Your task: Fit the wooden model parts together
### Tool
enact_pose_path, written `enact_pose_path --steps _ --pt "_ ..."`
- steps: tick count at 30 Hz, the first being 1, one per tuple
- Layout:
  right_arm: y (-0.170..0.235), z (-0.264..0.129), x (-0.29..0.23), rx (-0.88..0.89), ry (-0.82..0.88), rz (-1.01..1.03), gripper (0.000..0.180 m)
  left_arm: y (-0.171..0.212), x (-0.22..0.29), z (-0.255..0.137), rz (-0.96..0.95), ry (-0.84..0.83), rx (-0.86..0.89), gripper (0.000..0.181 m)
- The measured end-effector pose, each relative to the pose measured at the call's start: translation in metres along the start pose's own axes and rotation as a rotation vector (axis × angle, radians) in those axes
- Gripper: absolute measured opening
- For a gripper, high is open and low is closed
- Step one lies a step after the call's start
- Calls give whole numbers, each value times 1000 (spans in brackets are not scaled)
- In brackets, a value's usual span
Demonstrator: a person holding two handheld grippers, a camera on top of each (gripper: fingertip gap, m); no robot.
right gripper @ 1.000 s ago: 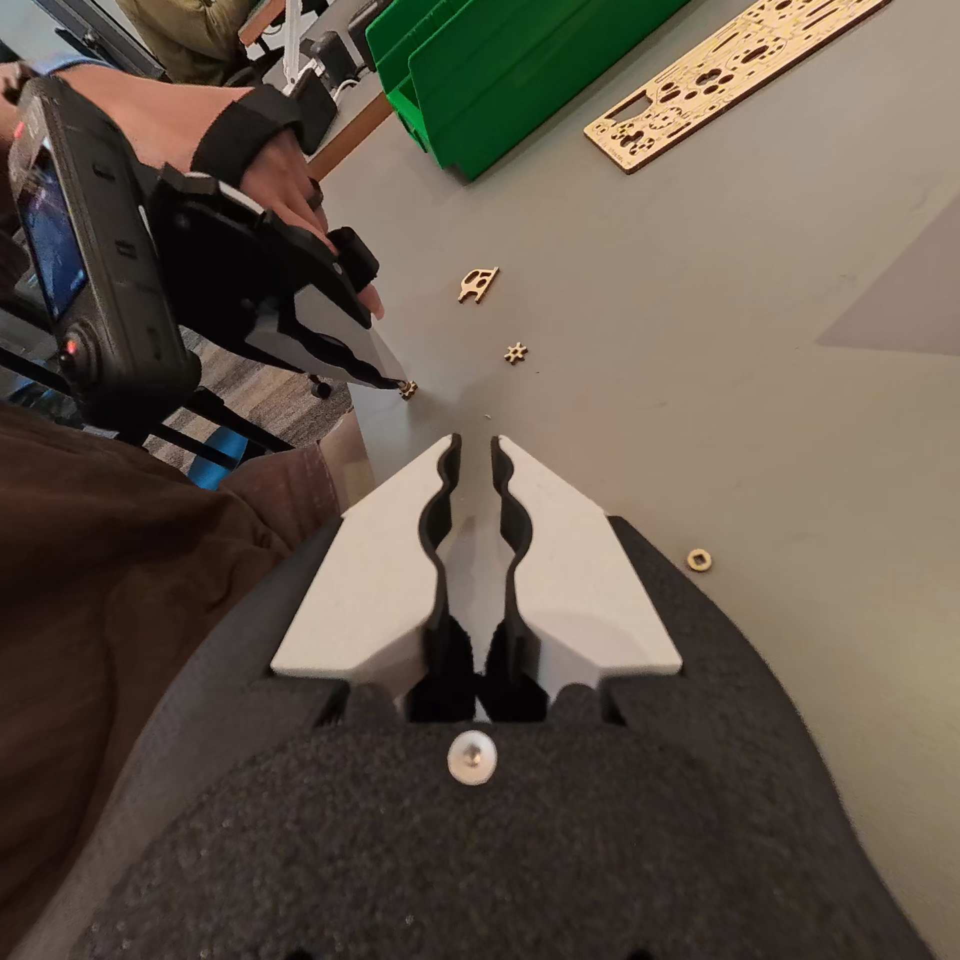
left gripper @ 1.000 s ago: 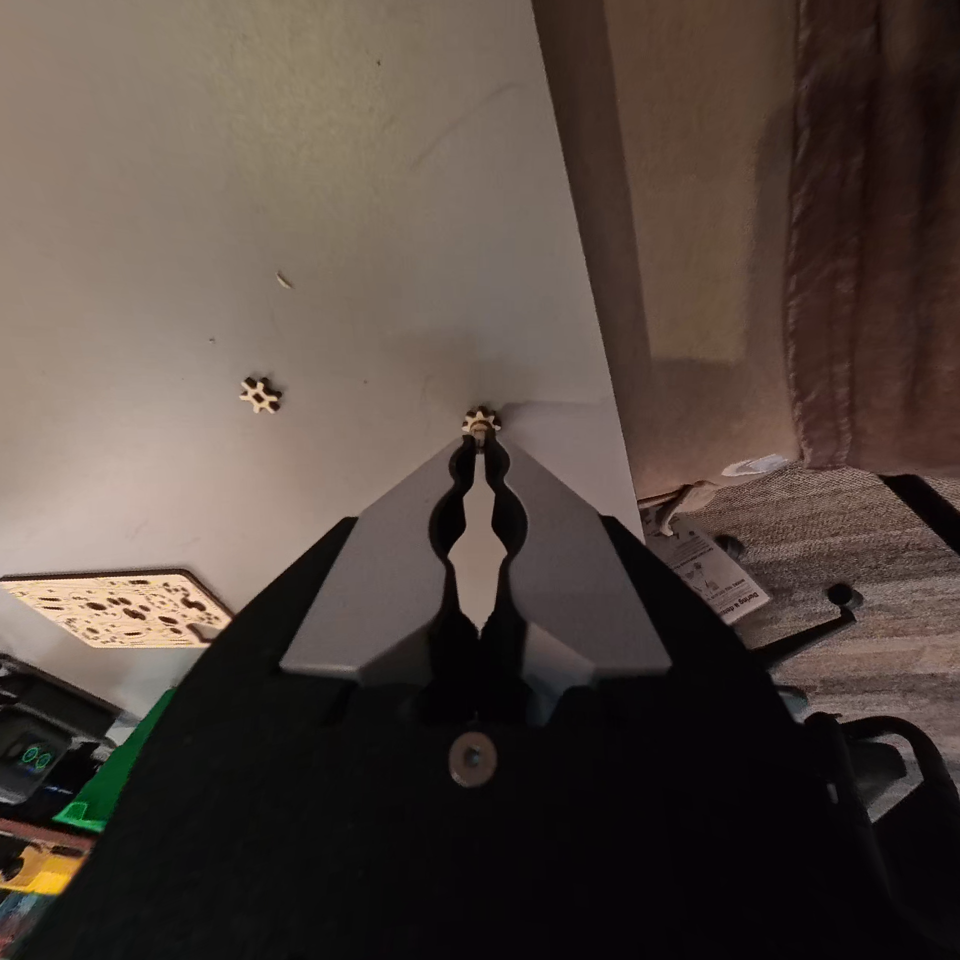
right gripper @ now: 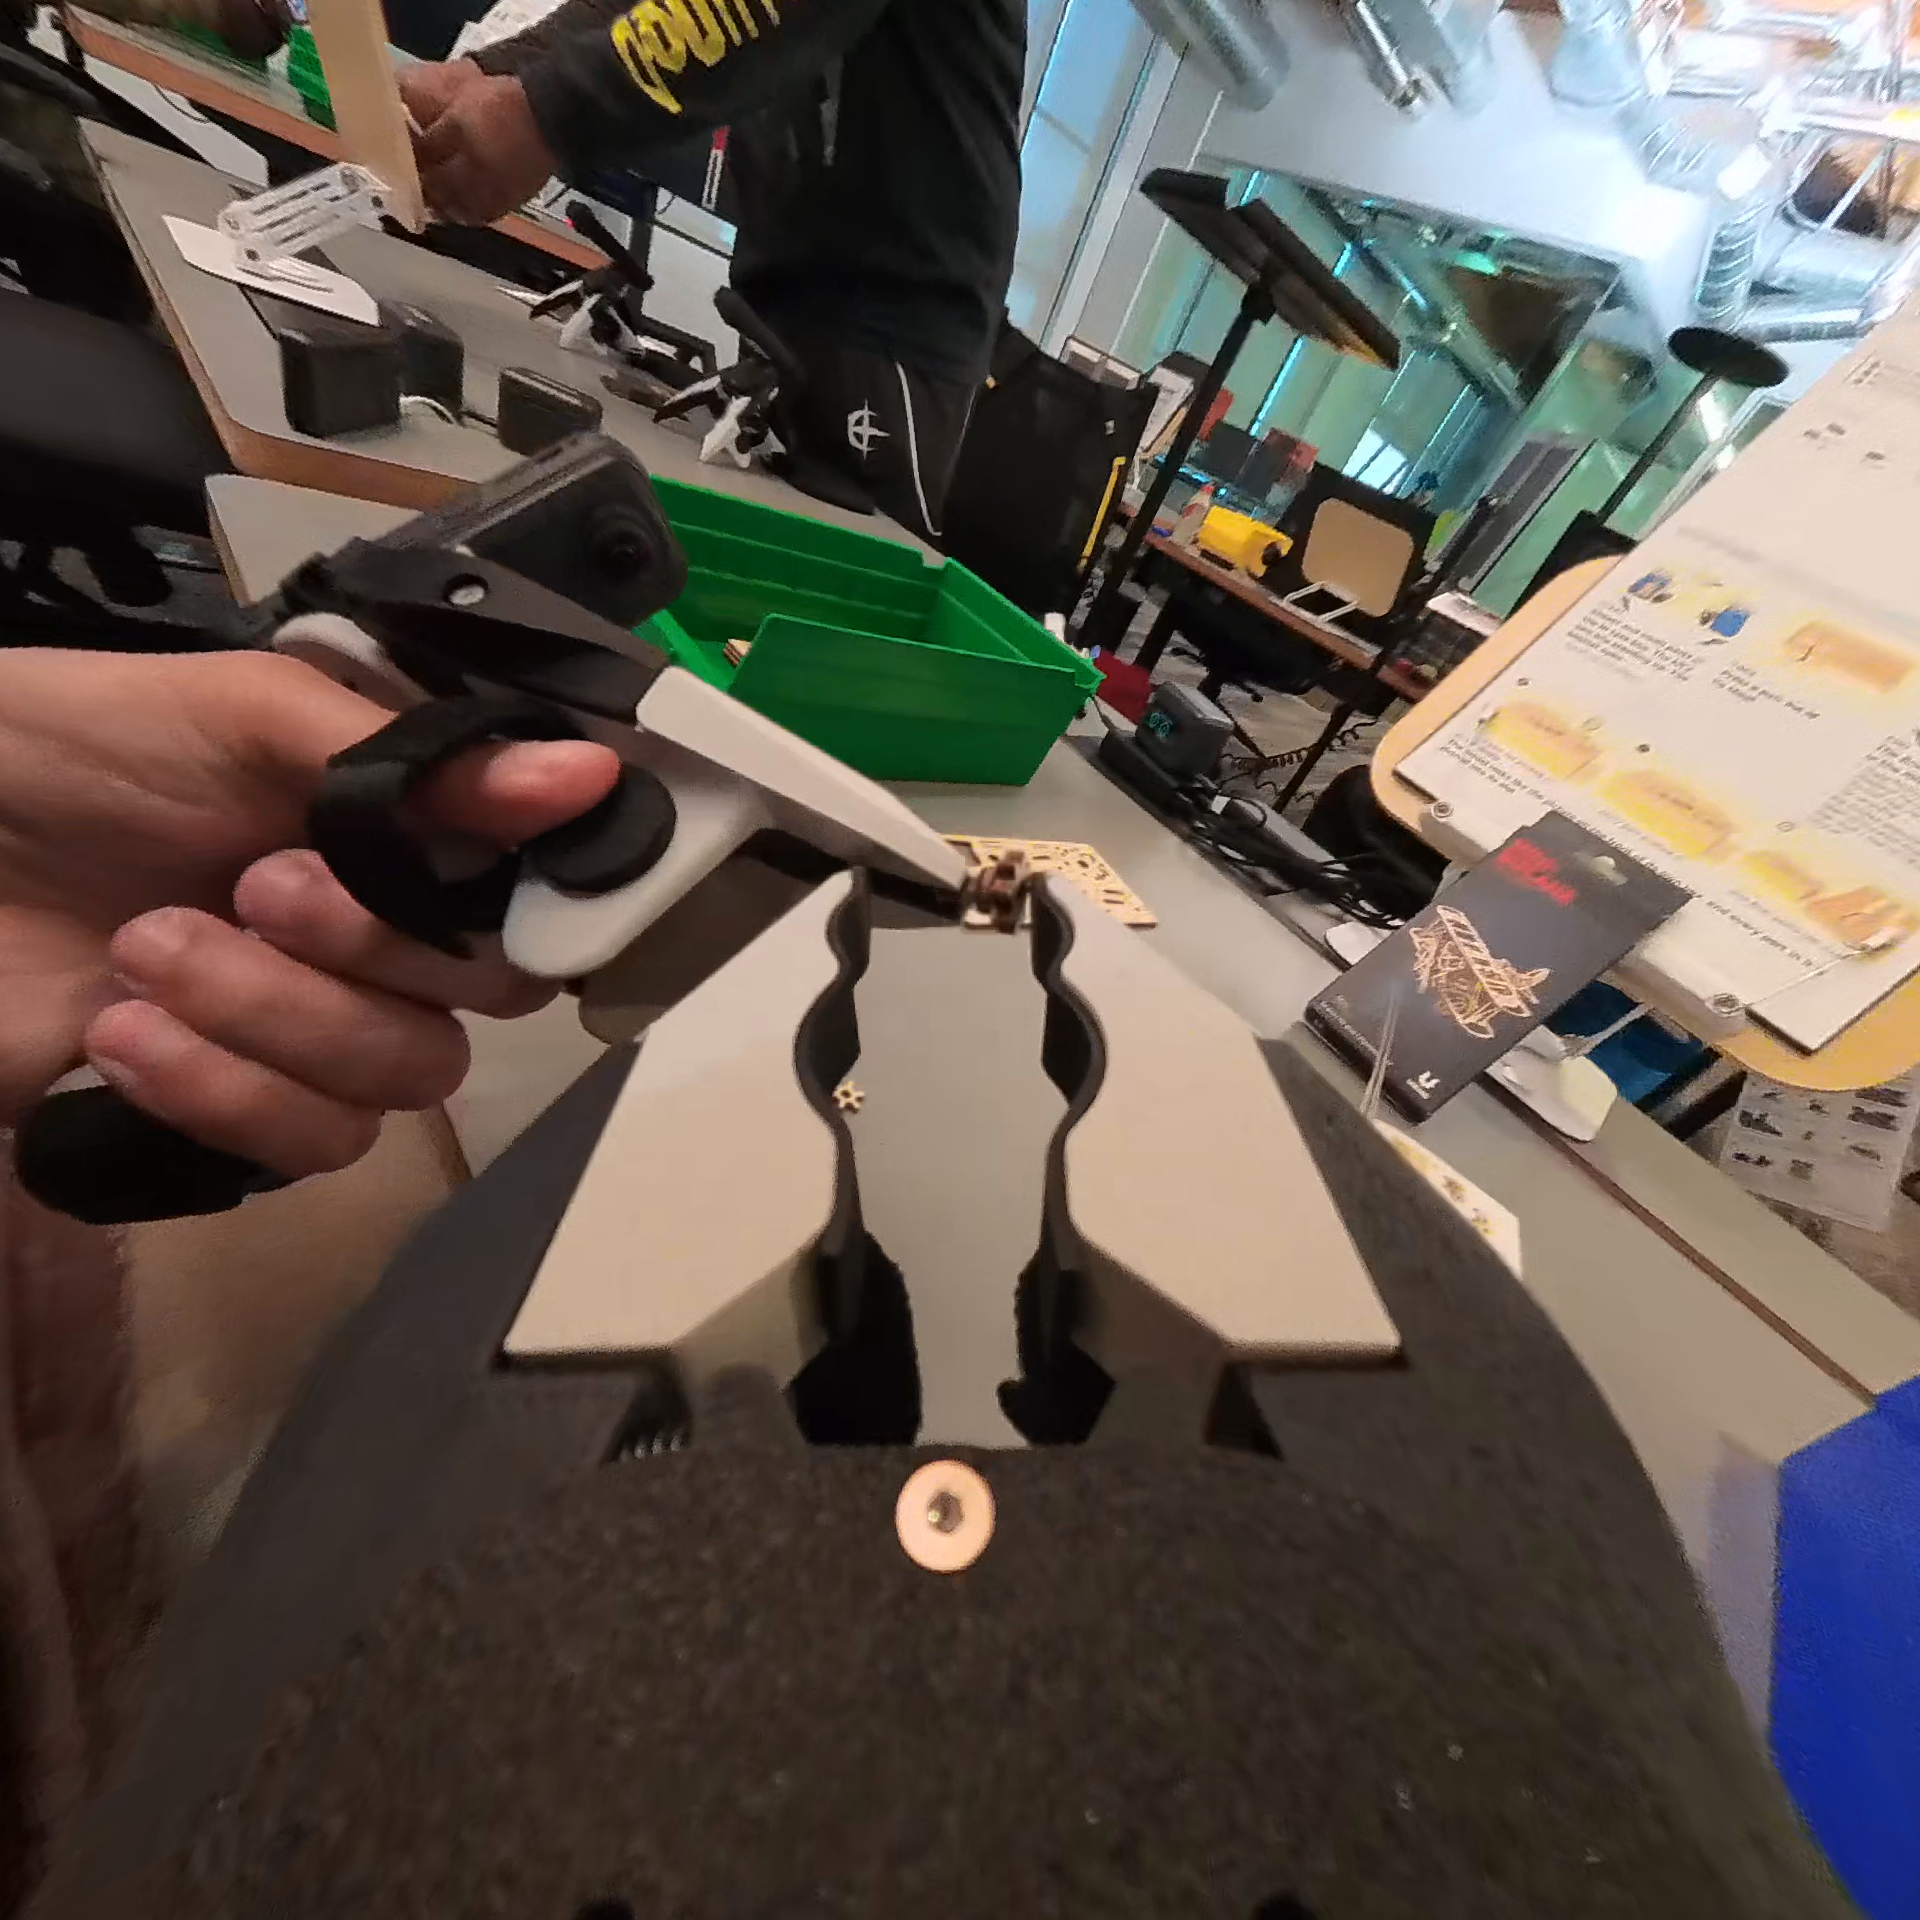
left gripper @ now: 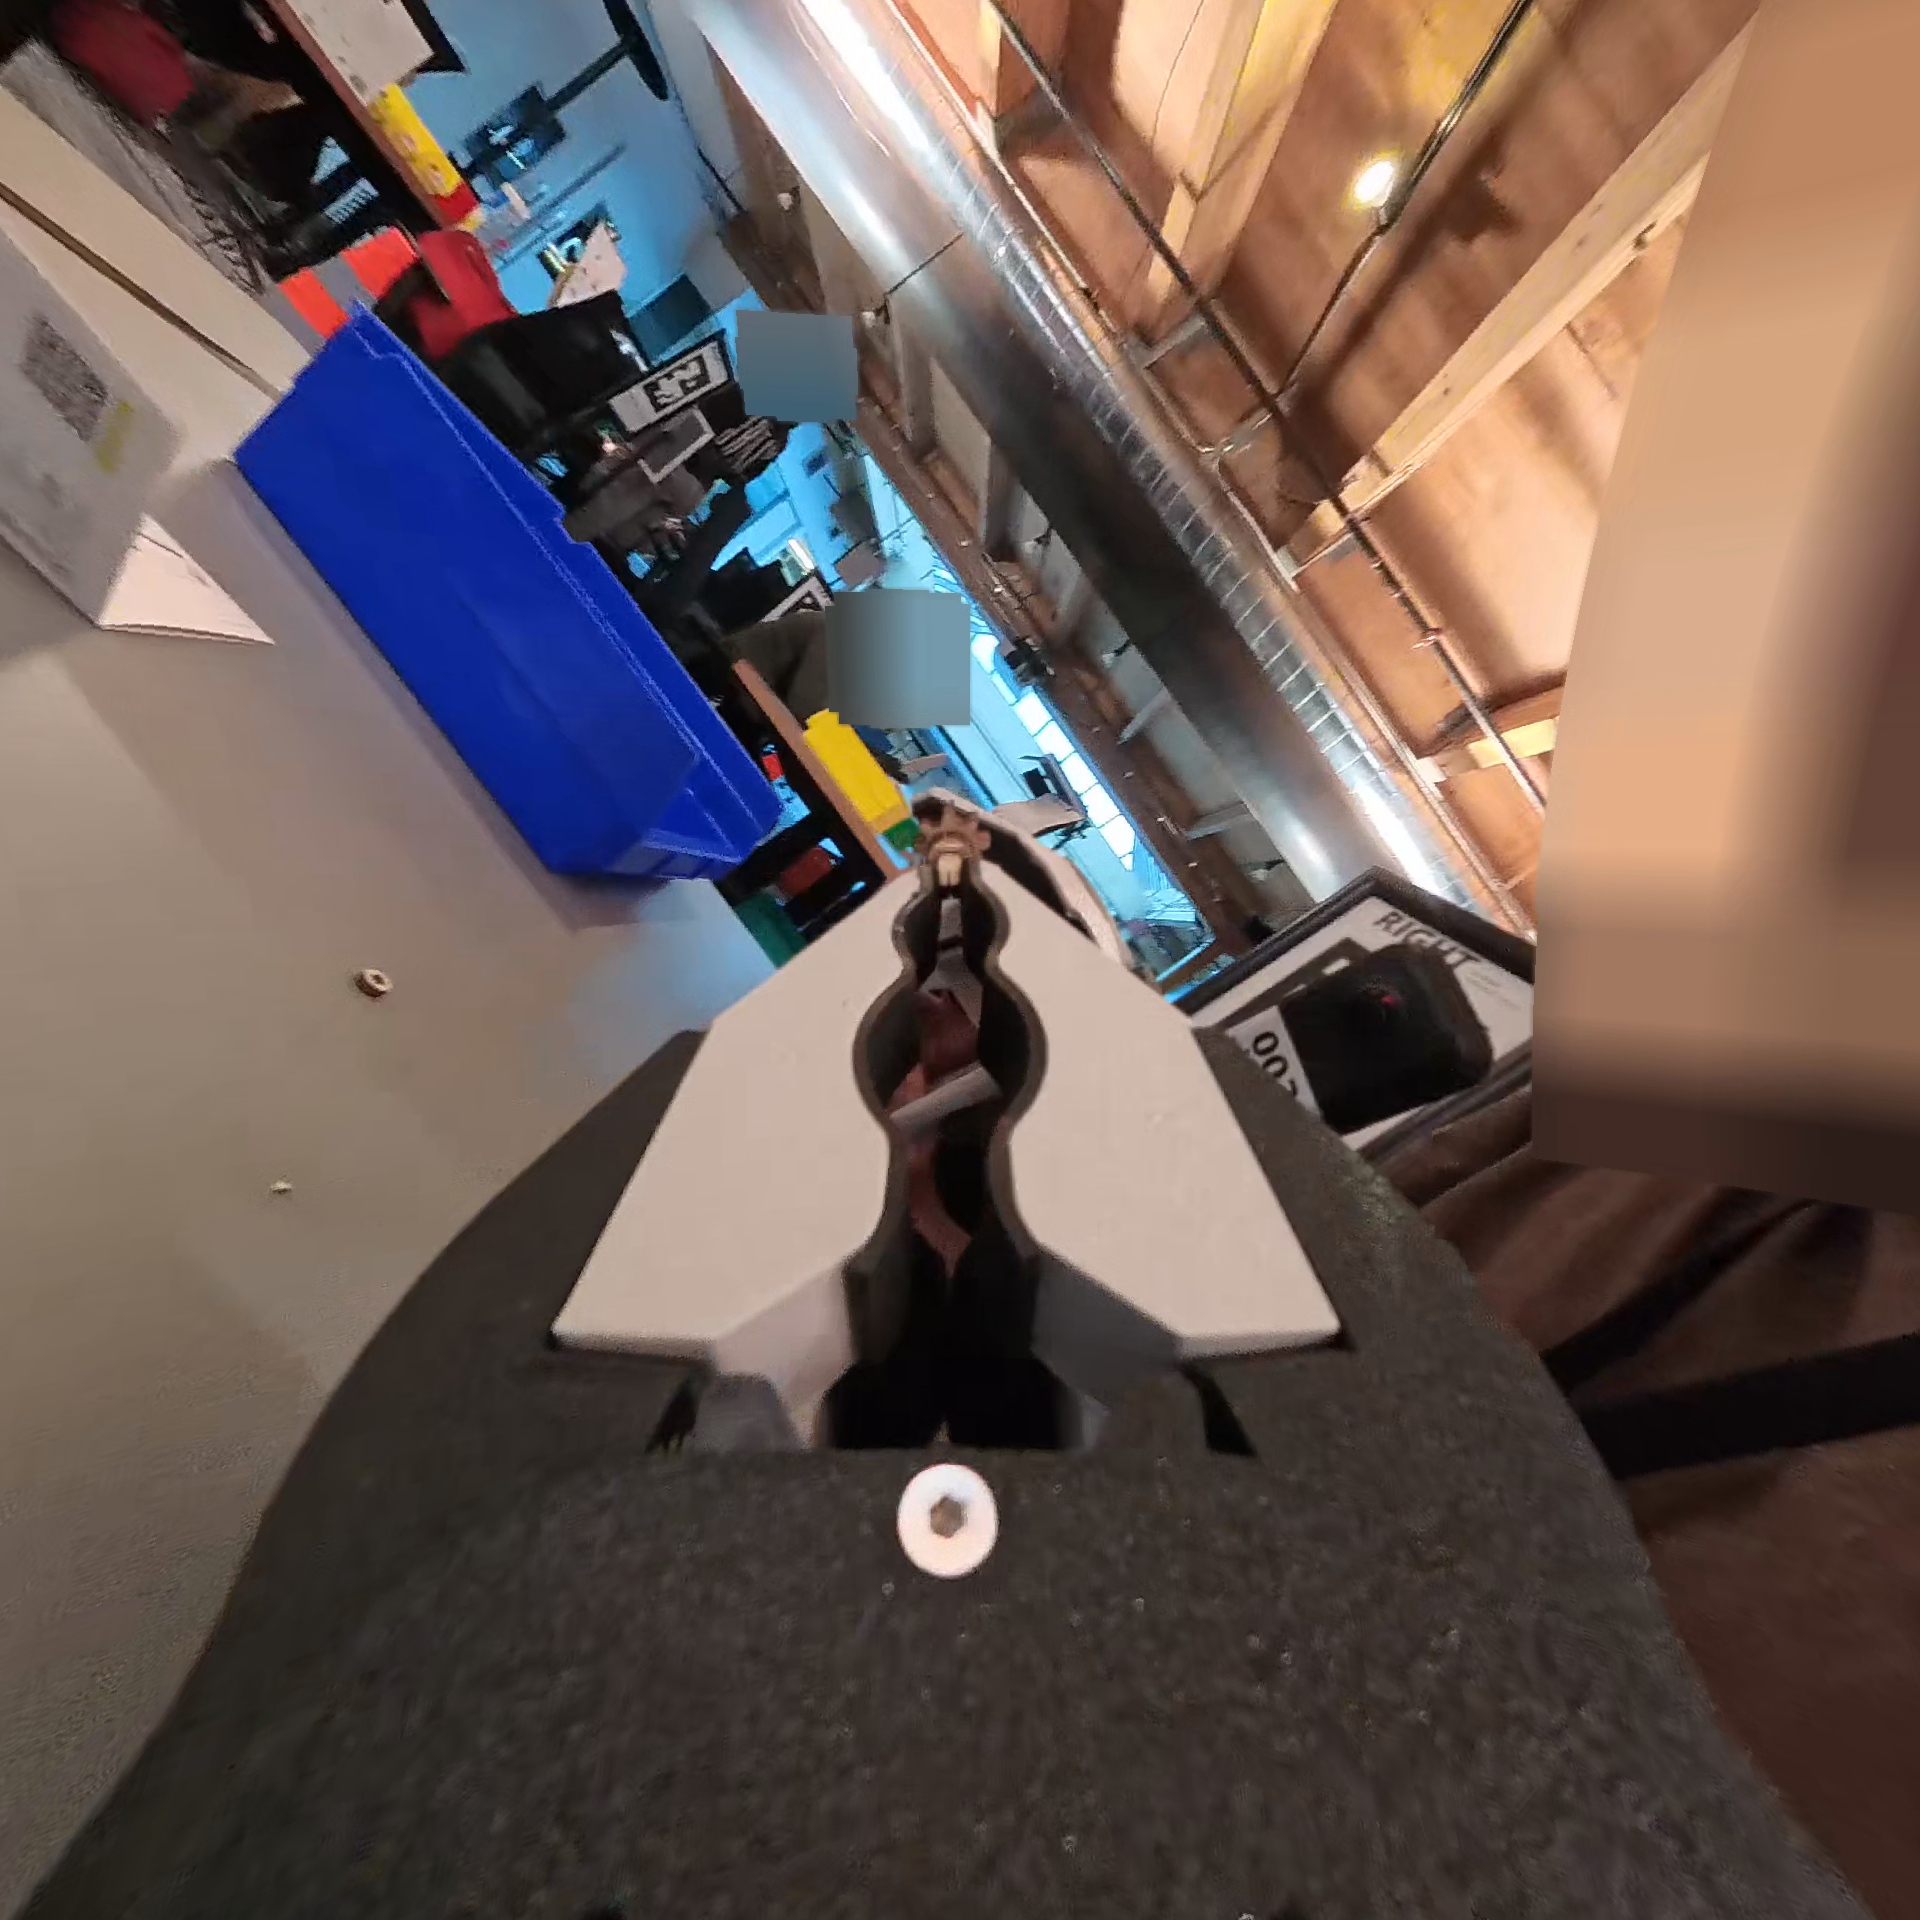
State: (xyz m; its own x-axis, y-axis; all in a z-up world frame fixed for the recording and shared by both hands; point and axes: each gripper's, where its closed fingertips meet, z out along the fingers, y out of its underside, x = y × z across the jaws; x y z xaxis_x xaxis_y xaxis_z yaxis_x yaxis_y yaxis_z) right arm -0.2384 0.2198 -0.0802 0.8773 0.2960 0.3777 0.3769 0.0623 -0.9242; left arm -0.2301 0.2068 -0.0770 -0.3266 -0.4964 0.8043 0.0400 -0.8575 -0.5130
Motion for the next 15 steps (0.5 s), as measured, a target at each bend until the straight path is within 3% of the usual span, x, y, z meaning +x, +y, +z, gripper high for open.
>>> enact_pose_path --steps 10,15 --pt "15 -4 -4 -28 -53 -46 27 12 -7 -1 -87 6 -79 1" --pt "26 -1 -7 -84 -85 -37 23 16 -18 -3 -34 -60 -112 0"
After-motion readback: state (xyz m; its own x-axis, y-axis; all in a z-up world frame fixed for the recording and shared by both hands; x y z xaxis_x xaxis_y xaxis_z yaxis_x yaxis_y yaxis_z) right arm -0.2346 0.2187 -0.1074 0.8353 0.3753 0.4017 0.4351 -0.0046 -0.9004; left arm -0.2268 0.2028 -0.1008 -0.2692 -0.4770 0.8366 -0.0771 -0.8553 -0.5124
